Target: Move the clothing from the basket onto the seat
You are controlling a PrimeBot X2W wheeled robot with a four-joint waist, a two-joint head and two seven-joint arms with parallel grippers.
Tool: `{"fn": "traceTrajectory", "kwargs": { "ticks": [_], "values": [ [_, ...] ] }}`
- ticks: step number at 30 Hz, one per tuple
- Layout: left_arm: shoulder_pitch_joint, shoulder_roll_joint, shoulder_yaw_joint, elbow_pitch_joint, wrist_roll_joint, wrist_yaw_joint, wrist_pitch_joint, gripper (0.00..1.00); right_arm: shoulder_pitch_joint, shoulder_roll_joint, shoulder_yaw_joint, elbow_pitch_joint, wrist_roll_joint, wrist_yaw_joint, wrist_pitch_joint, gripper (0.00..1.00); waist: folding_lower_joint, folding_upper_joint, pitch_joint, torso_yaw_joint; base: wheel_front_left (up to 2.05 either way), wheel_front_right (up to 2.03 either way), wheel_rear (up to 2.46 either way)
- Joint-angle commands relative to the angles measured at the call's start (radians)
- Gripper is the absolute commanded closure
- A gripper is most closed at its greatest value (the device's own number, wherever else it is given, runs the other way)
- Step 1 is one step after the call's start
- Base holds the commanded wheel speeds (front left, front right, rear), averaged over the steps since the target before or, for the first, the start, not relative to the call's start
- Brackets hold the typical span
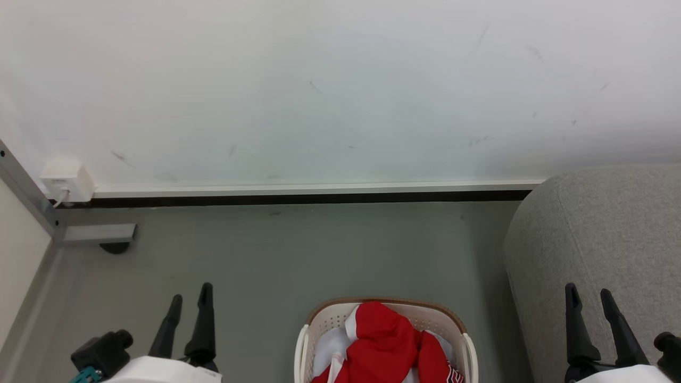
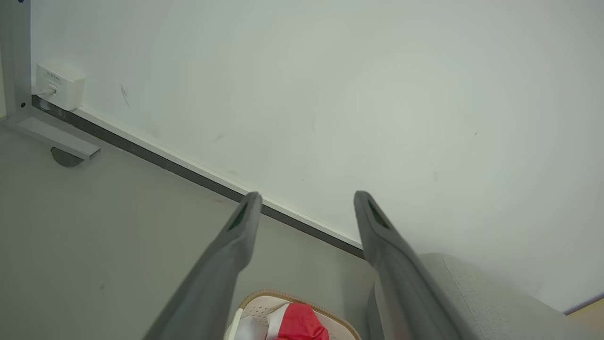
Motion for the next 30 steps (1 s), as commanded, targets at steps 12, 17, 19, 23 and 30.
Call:
{"fn": "traceTrajectory", "kwargs": {
  "ticks": [12,17,19,23,30],
  "values": [
    [0.001,0.005,0.004,0.005,0.161,-0.008,-0.035,0.0,0.013,-0.002,-0.017,-0.014,-0.141,-0.001,-0.036,0.0,0.0,0.0,0.001,-0.002,0.0,0.0,0.0],
    [0.004,0.007,-0.002,0.01,0.221,-0.01,-0.047,0.0,0.018,-0.002,-0.027,-0.012,-0.183,-0.001,-0.048,0.0,0.0,0.0,0.001,-0.001,0.0,0.0,0.0],
    [0.006,0.008,-0.004,0.011,0.243,-0.011,-0.05,0.0,0.021,-0.002,-0.03,-0.011,-0.196,-0.001,-0.051,0.0,0.0,0.0,0.001,-0.001,0.0,0.0,0.0],
    [0.008,0.01,-0.007,0.011,0.283,-0.012,-0.058,0.0,0.027,-0.001,-0.029,-0.011,-0.222,-0.001,-0.059,0.0,0.0,0.0,0.004,0.001,0.0,0.0,0.0],
    [0.007,0.01,-0.009,0.014,0.349,-0.013,-0.075,0.0,0.03,-0.001,-0.031,-0.011,-0.275,-0.002,-0.075,0.0,0.0,0.0,0.006,0.005,0.0,0.0,0.0]
  ]
}}
